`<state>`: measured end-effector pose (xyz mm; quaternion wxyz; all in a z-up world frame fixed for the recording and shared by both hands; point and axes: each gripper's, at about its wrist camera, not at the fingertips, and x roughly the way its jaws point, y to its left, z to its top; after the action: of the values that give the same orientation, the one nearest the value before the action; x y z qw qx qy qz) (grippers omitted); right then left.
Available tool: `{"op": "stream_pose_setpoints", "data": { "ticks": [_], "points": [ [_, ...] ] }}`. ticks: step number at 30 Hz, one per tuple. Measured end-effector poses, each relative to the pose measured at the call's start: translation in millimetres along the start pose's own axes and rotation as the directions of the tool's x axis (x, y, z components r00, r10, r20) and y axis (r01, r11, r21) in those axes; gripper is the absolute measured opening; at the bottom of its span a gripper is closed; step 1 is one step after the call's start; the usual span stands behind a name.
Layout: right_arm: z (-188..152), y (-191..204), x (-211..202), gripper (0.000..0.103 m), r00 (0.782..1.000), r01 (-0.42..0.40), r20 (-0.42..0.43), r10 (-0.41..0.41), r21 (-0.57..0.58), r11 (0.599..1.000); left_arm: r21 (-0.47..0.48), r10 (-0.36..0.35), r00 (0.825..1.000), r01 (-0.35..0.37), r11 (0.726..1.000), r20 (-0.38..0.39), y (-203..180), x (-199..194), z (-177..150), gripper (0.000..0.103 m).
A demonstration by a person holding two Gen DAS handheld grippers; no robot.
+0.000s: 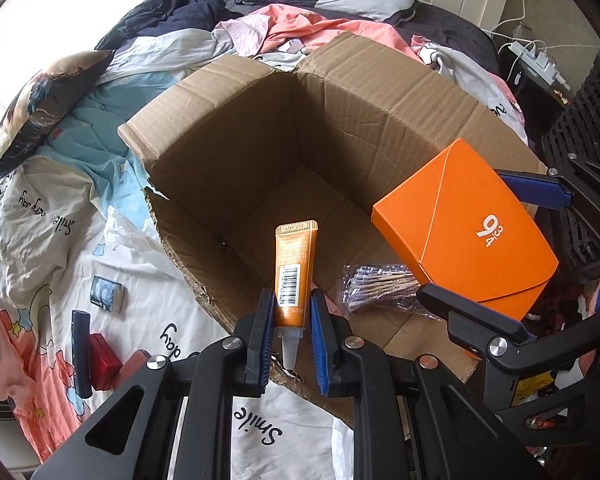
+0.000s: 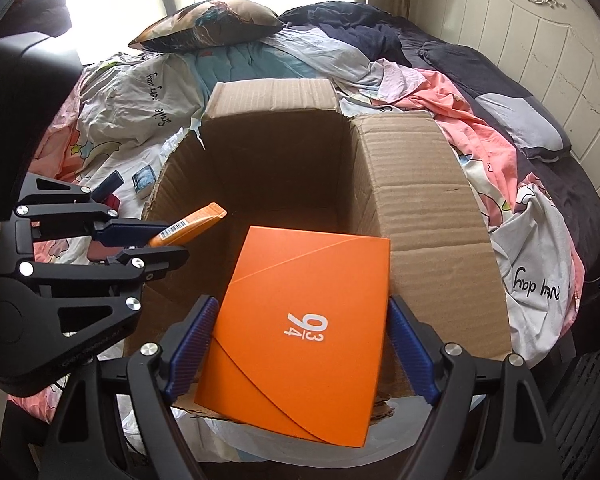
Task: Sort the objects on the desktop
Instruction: 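Open both tools to drop the orange tube and orange box into the box, then move both tools back toward the blue bottle and maroon case on the duvet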
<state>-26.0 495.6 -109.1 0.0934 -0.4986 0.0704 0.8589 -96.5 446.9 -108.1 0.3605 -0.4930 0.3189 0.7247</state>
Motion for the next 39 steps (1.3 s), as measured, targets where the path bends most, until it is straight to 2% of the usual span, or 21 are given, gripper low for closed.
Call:
{"op": "stream_pose_setpoints", "data": {
  "ticks": [4, 10, 21, 22, 24, 25, 26, 34, 36, 38, 39],
  "points": [
    [0, 1, 1, 0.083, 1.0, 0.025, 0.001, -0.025, -0.01, 1.0, 0.0, -0.004, 1.0, 0.004, 1.0, -0.002, 0, 1, 0, 0.017],
    [0, -2, 2, 0.092, 0.999, 0.048, 0.004, -0.048, -0.005, 0.999, -0.017, -0.021, 1.0, 0.021, 1.0, -0.008, 3, 5, -2, 0.017],
    [-2, -4, -1, 0.092, 0.998, 0.065, 0.005, -0.065, -0.01, 0.998, 0.011, -0.002, 1.0, 0.003, 1.0, -0.01, -3, 6, -3, 0.02],
    [-3, -5, -1, 0.092, 0.998, 0.067, 0.005, -0.067, -0.01, 0.998, 0.012, 0.005, 1.0, -0.004, 1.0, -0.01, -4, 6, -3, 0.022],
    [-3, -5, -2, 0.092, 0.997, 0.072, 0.005, -0.072, -0.012, 0.997, 0.014, 0.023, 1.0, -0.023, 1.0, -0.011, -4, 6, -2, 0.034],
    [-3, -6, -2, 0.092, 0.997, 0.073, 0.005, -0.073, -0.012, 0.997, 0.011, 0.03, 0.999, -0.03, 0.999, -0.011, -4, 6, -2, 0.046],
    [-4, -6, -2, 0.092, 0.997, 0.074, 0.005, -0.073, -0.011, 0.997, 0.007, 0.029, 1.0, -0.029, 1.0, -0.008, -3, 5, -2, 0.053],
    [-7, -7, -3, 0.092, 0.998, 0.07, -0.003, -0.07, -0.007, 0.998, 0.002, 0.03, 1.0, -0.03, 1.0, -0.002, 0, 2, -5, 0.063],
    [-8, -7, -4, 0.092, 0.998, 0.07, -0.004, -0.07, -0.012, 0.997, -0.001, 0.045, 0.999, -0.045, 0.999, 0.005, 1, 1, -6, 0.07],
    [-8, -7, -5, 0.092, 0.997, 0.073, -0.006, -0.073, -0.014, 0.997, -0.009, 0.053, 0.999, -0.053, 0.999, 0.012, 2, -2, -7, 0.081],
    [-8, -6, -5, 0.092, 0.997, 0.074, -0.006, -0.074, -0.014, 0.997, -0.014, 0.055, 0.998, -0.055, 0.998, 0.015, 3, -3, -7, 0.082]
  ]
}}
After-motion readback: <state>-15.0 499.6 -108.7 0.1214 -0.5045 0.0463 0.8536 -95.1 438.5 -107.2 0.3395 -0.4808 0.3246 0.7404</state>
